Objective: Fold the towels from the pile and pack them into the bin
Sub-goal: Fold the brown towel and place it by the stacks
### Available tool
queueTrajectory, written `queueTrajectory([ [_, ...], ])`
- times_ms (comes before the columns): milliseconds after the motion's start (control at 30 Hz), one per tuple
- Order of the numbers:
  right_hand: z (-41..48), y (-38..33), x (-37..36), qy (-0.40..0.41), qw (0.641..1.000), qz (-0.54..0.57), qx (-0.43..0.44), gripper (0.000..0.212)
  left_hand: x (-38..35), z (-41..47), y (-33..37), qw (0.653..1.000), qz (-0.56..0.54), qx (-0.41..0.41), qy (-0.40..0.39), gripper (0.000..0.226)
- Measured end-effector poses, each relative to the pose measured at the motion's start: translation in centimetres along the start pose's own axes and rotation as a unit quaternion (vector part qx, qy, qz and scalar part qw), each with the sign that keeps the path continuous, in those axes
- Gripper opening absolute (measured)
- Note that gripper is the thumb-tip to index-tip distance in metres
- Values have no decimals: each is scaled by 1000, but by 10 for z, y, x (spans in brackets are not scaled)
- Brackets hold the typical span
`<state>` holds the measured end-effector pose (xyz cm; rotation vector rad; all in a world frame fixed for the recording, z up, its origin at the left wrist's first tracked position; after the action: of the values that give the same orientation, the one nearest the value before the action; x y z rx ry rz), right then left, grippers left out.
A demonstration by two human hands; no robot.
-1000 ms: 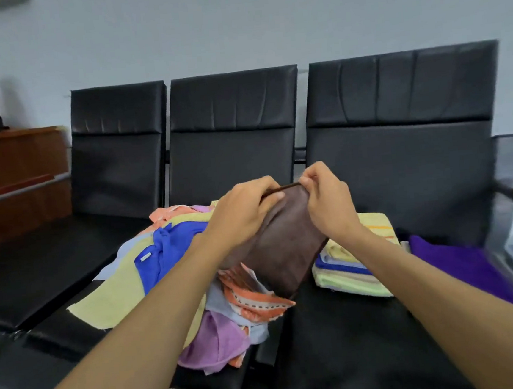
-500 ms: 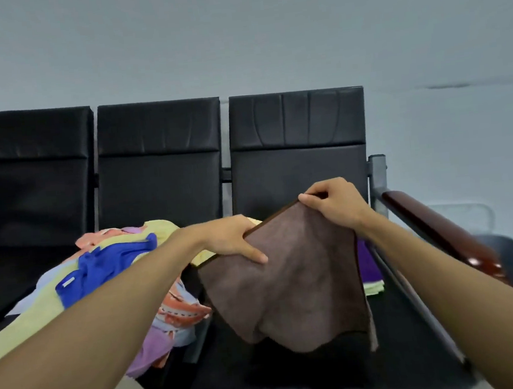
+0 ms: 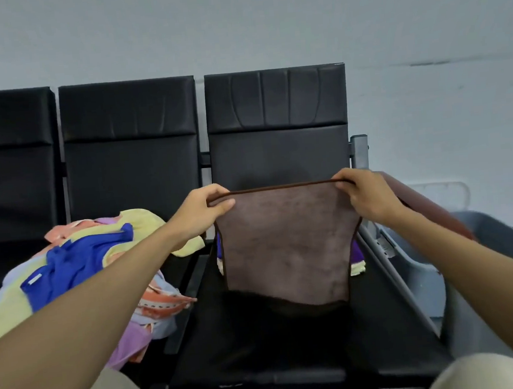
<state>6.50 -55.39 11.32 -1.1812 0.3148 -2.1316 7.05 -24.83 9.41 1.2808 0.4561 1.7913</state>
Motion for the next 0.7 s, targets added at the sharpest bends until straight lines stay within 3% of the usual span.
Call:
queueTrajectory([
  [100,-15,-1,1,-97,995,-8,28,17,5,-13,2,995,72,-38,-50,7],
  [233,-59,-6,-16,-285,958,33,17,19,-5,-41,-8,969,158,-49,-183,11],
  [433,-112,26,-74,-438,896,47,-65,27,-56,-92,-63,899,147,95,-401,16],
  [567,-125,47,-102,-476,875,31,-77,22,-68,-102,-82,879,105,146,-443,17],
  [700,-112,61,-114,-436,895,37,-83,22,-73,-87,-101,891,94,161,-414,15],
])
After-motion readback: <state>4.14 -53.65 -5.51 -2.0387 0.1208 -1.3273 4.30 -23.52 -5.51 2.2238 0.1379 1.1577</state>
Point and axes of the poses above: each hand's wrist, its own z-axis towards the middle knuckle, its own x-axis out of the back of the hand, y = z × x, the point moved 5 cm from there along z, towards the middle knuckle, and after that the axes turned 8 degrees about z, right-handed, at the moved point
